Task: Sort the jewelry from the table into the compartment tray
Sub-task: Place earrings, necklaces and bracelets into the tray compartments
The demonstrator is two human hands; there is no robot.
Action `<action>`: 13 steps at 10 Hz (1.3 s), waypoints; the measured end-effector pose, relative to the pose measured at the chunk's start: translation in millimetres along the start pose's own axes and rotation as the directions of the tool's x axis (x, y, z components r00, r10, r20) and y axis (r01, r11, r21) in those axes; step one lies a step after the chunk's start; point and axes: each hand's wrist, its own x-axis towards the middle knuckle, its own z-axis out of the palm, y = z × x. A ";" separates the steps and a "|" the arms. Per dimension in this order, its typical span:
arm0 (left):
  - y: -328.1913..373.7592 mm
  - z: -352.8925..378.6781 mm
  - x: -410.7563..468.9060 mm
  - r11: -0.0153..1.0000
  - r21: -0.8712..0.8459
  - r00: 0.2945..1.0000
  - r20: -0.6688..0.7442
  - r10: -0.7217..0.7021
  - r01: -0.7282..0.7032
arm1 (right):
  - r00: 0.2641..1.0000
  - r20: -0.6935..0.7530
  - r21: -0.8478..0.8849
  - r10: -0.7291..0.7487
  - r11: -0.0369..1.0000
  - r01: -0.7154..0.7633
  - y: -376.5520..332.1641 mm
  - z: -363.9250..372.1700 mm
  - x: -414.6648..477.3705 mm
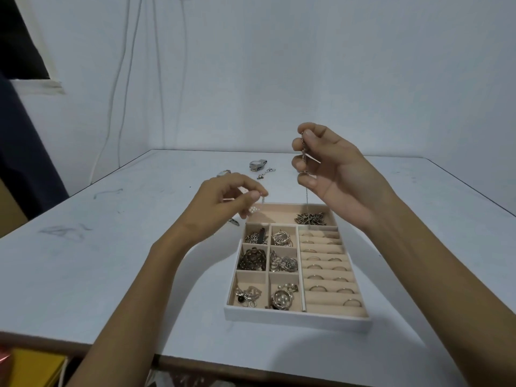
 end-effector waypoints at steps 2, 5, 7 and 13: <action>5.9 -2.5 -18.9 0.995 -0.068 0.961 0.270 -0.057 0.079 | 1.000 -0.004 -0.006 0.008 1.000 -0.008 0.9 -0.9 -2.5; 20.2 -12.0 -43.0 0.987 -0.072 0.849 0.522 -0.085 0.144 | 0.999 -0.046 -0.012 0.021 1.000 -0.022 1.6 -2.7 -3.2; 19.0 -11.0 -44.9 0.991 0.034 0.835 0.536 -0.126 0.128 | 0.999 -0.040 -0.021 0.025 0.999 -0.026 2.3 -1.5 -3.4; 18.3 -10.3 -44.7 0.992 0.031 0.840 0.530 -0.118 0.120 | 0.998 -0.048 -0.043 0.027 0.999 -0.029 3.4 -1.4 -3.6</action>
